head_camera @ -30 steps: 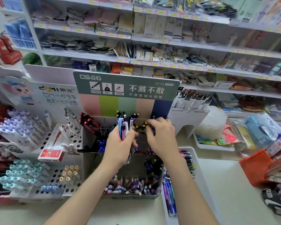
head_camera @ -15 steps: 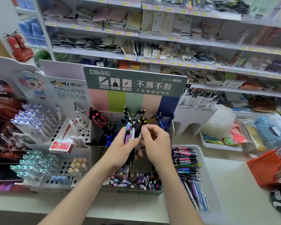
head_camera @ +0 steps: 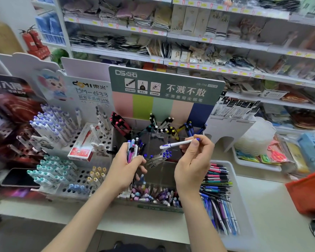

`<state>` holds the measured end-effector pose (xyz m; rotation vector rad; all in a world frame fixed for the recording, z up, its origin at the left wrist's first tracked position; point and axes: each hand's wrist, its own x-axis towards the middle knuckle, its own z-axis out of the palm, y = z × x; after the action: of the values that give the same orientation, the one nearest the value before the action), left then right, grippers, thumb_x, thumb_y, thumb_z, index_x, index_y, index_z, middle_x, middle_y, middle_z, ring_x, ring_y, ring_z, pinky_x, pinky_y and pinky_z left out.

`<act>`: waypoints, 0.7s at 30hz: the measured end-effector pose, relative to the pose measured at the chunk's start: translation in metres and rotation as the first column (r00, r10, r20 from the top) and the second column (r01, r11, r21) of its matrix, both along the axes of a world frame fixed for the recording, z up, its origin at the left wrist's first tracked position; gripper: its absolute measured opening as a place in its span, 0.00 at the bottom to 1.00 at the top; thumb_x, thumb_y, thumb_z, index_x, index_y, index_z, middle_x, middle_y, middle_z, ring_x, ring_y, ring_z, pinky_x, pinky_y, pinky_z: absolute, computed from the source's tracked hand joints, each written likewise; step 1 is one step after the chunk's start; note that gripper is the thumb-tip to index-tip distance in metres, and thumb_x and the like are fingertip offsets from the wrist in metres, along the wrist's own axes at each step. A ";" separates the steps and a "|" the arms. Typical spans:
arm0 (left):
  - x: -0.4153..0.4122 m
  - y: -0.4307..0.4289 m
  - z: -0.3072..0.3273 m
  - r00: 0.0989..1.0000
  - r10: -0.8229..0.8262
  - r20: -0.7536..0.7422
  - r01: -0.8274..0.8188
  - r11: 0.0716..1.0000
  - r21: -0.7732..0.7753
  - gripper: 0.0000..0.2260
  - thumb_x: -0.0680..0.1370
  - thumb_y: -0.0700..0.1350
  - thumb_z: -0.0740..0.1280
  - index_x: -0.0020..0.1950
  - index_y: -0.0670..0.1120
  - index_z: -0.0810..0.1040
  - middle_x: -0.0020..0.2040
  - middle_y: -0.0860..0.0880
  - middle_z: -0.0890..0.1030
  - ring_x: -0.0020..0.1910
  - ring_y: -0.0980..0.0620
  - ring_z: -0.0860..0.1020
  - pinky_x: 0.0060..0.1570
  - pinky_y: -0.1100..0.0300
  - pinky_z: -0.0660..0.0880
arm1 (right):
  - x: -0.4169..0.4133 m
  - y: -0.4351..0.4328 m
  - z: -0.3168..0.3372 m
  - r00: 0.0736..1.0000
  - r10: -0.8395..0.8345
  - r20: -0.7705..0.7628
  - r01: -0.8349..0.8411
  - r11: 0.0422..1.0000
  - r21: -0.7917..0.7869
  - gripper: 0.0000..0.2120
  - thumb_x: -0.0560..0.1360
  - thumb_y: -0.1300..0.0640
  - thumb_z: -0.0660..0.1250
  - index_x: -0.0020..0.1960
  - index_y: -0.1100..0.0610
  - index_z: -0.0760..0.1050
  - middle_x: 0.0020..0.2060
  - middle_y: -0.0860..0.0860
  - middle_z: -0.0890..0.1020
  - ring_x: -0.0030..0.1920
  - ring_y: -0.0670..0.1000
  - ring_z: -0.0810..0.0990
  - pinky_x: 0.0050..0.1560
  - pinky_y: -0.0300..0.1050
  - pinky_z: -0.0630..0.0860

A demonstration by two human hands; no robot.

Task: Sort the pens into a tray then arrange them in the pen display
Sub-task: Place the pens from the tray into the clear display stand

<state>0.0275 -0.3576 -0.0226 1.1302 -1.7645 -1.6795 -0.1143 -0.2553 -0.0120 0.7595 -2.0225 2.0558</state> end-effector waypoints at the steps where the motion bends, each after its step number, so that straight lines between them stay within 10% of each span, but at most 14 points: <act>1: 0.002 0.000 -0.001 1.000 0.010 0.000 -0.010 1.000 0.007 0.07 0.82 0.37 0.67 0.59 0.43 0.72 0.45 0.40 0.85 0.41 0.43 0.87 0.37 0.45 0.81 | -0.001 -0.002 -0.004 0.999 0.026 -0.033 -0.024 0.999 0.043 0.06 0.88 0.60 0.59 0.62 0.55 0.73 0.50 0.49 0.82 0.47 0.48 0.84 0.47 0.44 0.82; 9: 0.009 0.001 0.001 0.994 -0.058 -0.094 0.067 0.993 0.096 0.09 0.83 0.37 0.67 0.62 0.41 0.72 0.49 0.39 0.85 0.41 0.39 0.85 0.34 0.48 0.79 | -0.003 -0.017 -0.048 0.927 0.100 -0.363 0.187 0.713 0.676 0.08 0.78 0.54 0.72 0.55 0.50 0.87 0.52 0.50 0.79 0.53 0.55 0.71 0.49 0.52 0.69; 12: 0.010 0.002 0.003 0.985 -0.106 -0.139 0.122 0.986 0.110 0.09 0.84 0.38 0.67 0.63 0.41 0.72 0.49 0.40 0.86 0.39 0.39 0.83 0.35 0.48 0.78 | 0.002 -0.013 -0.034 0.933 0.208 -0.294 0.013 0.796 0.605 0.10 0.81 0.53 0.69 0.58 0.51 0.86 0.50 0.47 0.81 0.52 0.50 0.75 0.51 0.50 0.74; 15: 0.010 0.004 0.008 0.975 -0.167 -0.149 0.181 0.980 0.087 0.08 0.84 0.38 0.66 0.64 0.44 0.75 0.45 0.41 0.85 0.39 0.42 0.82 0.39 0.44 0.80 | 0.016 -0.011 -0.016 0.892 0.421 0.166 -0.452 0.804 0.388 0.08 0.83 0.51 0.70 0.57 0.50 0.86 0.44 0.43 0.87 0.45 0.45 0.85 0.49 0.40 0.79; 21: 0.009 0.007 0.005 0.974 -0.212 -0.083 0.216 0.976 0.043 0.05 0.86 0.41 0.66 0.61 0.44 0.73 0.43 0.42 0.86 0.36 0.39 0.84 0.40 0.44 0.82 | 0.021 -0.010 -0.019 0.911 0.292 0.290 -0.358 0.910 0.208 0.07 0.86 0.52 0.66 0.51 0.49 0.82 0.38 0.48 0.83 0.37 0.52 0.83 0.43 0.56 0.82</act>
<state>0.0365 -0.3503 -0.0178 0.9083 -1.8581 -1.8769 -0.0931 -0.2649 -0.0312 0.9876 -2.4900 2.1847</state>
